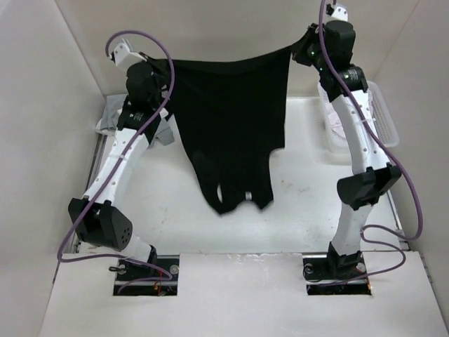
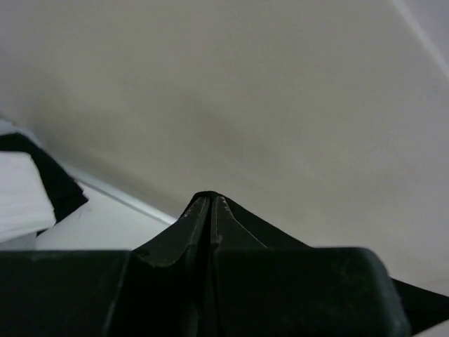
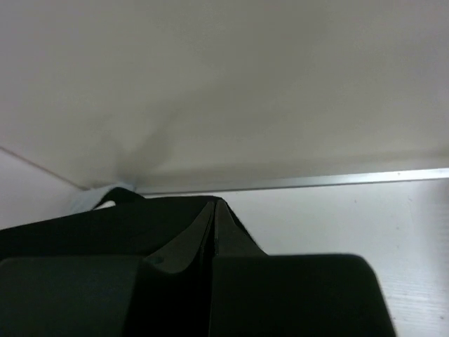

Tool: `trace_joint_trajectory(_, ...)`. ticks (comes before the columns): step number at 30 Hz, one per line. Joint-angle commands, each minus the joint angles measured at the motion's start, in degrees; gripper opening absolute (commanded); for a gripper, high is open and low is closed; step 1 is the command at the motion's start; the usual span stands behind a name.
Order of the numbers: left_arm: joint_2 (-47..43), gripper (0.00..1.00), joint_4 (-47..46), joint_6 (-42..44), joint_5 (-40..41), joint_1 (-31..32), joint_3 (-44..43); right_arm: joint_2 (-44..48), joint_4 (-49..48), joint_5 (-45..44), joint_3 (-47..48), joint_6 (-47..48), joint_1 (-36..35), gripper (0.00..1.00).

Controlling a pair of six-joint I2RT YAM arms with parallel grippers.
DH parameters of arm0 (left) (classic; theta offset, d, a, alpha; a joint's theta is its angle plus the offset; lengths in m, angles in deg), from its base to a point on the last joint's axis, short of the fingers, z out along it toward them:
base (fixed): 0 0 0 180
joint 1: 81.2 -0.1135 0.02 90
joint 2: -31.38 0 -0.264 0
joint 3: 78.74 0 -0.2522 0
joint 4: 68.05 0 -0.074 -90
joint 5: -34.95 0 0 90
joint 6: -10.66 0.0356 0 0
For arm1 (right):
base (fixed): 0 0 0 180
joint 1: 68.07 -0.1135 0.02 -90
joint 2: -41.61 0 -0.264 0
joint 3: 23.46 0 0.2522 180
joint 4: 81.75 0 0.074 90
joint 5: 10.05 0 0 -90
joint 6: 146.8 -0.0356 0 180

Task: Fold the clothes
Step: Flatten the tank top out

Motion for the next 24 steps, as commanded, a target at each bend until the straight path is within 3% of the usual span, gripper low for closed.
trace_joint_trajectory(1, -2.54, 0.01, -4.15, 0.25, -3.86, -2.9, -10.4, 1.93, 3.28, 4.2, 16.52, -1.96, 0.11, 0.0)
trace_joint_trajectory(5, -5.08, 0.01, -3.97, -0.2, -5.46, -4.22, -10.94, 6.23, 3.54, 4.02, 16.45, -1.43, 0.03, 0.0)
trace_joint_trajectory(10, -13.16, 0.01, -7.57, 0.33, -3.97, -3.35, -0.07, 16.5, 0.92, 3.41, 2.68, 1.2, -1.02, 0.0)
trace_joint_trajectory(19, -36.88, 0.01, -8.46, -3.71, 0.26, 0.78, 37.45, 52.42, -18.41, -1.33, -62.75, -1.5, -7.17, 0.0)
trace_joint_trajectory(24, -54.8, 0.01, 4.69, -2.75, 2.36, 2.98, 52.59, 70.63, -18.96, -2.48, -90.13, -10.11, -13.84, 0.0)
